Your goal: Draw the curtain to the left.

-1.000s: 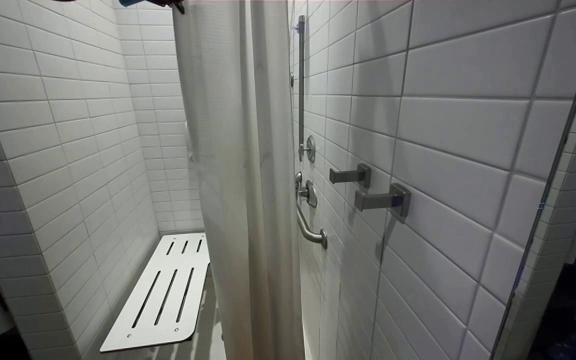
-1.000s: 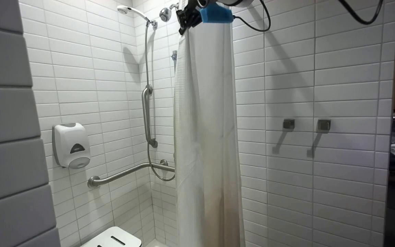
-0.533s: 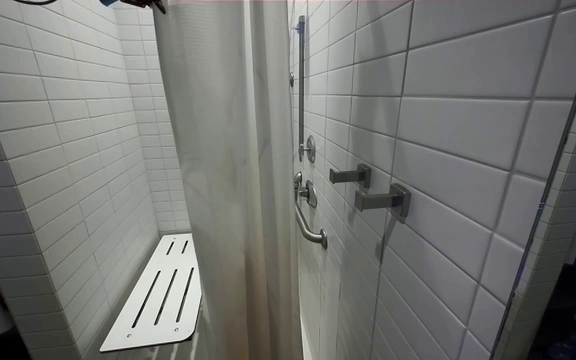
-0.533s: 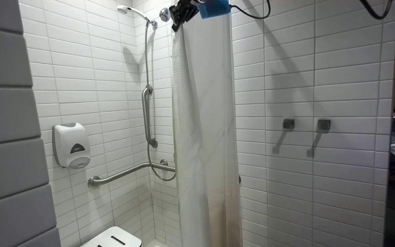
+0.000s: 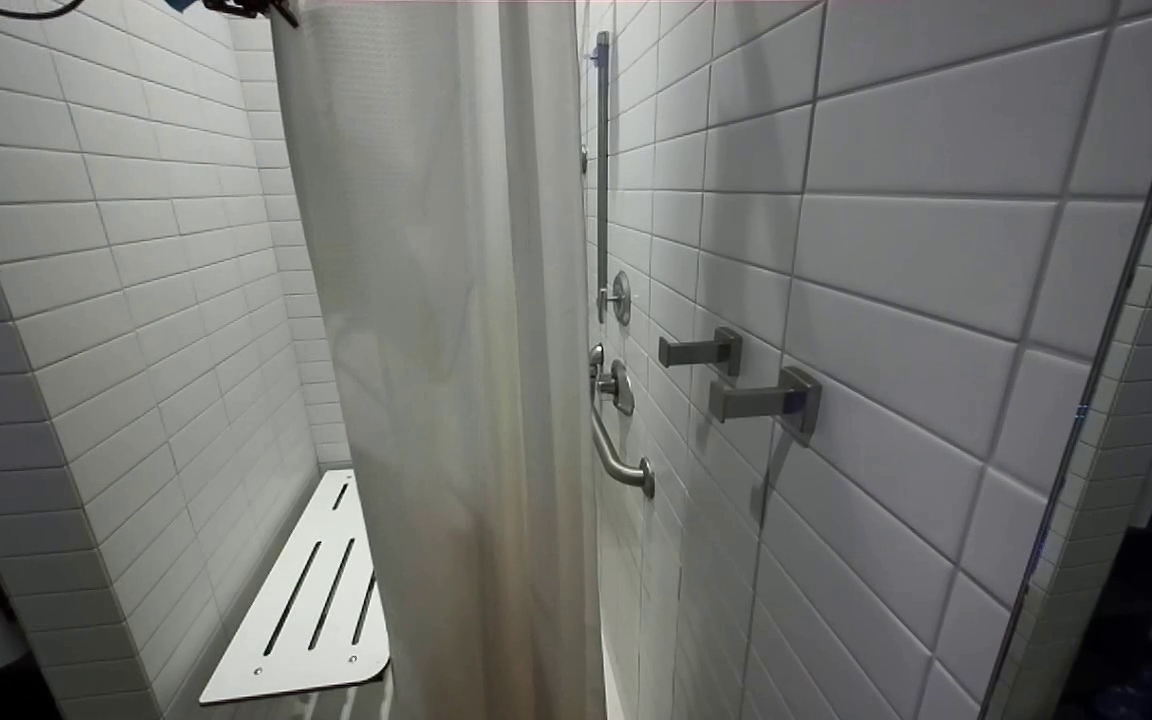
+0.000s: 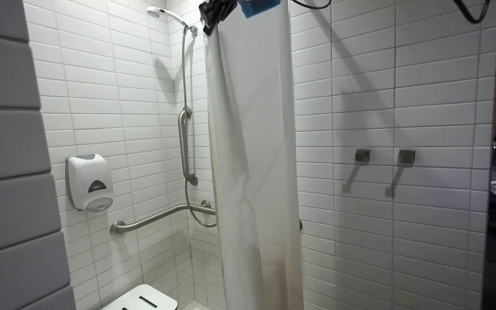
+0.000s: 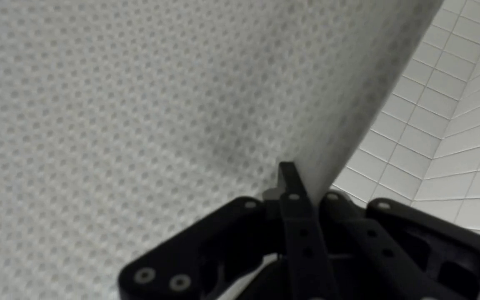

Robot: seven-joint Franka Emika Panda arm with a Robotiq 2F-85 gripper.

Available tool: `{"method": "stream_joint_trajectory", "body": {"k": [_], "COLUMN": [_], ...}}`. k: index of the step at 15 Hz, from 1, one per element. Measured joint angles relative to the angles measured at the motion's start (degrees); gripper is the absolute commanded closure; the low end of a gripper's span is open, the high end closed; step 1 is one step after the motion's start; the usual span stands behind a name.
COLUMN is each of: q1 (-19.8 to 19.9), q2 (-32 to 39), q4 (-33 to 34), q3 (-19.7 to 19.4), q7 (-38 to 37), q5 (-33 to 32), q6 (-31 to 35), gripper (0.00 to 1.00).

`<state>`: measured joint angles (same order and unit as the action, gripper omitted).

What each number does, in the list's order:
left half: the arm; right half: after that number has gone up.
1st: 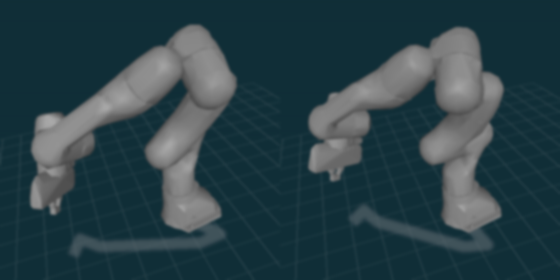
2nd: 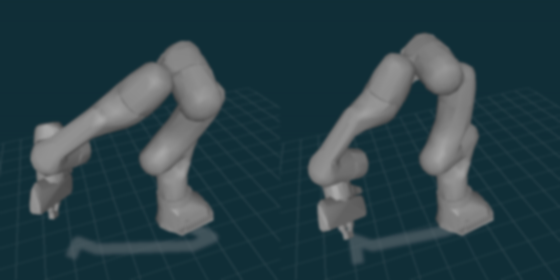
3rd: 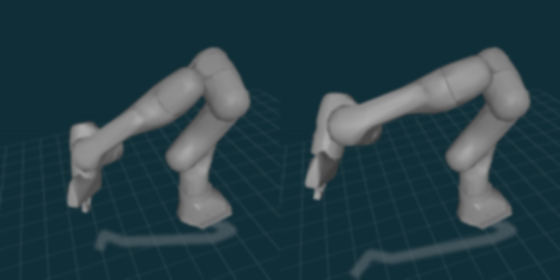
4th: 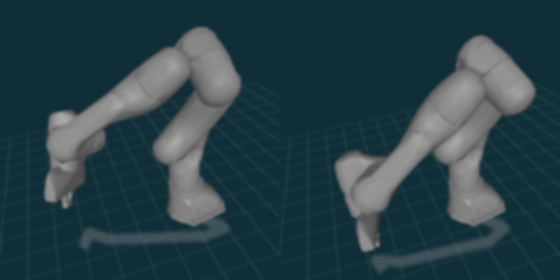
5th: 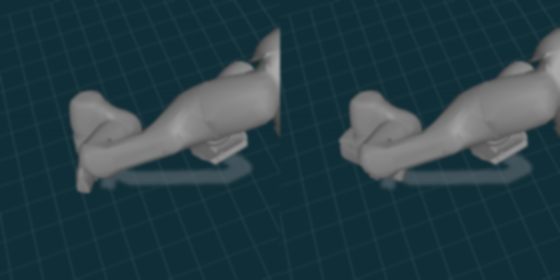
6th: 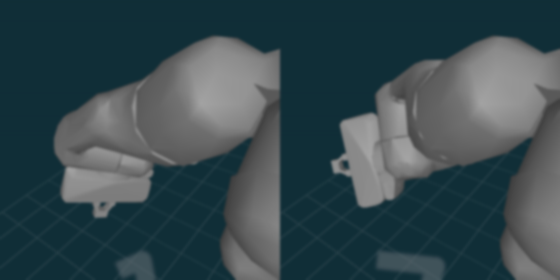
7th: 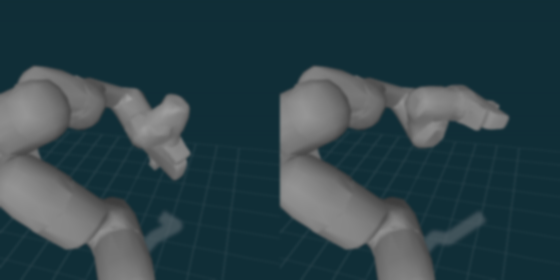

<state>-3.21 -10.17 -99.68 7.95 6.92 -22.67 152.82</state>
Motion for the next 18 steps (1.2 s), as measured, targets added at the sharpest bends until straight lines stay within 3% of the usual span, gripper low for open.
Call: {"method": "stream_joint_trajectory", "body": {"k": [9, 18], "q1": [-1.02, -4.75], "q2": [0.53, 0.87], "q4": [1.81, 2.83], "q3": [8.04, 10.43], "q7": [-6.8, -7.24], "q5": [-17.65, -29.22], "q6": [-6.3, -12.99], "gripper": [1.0, 1.0]}}
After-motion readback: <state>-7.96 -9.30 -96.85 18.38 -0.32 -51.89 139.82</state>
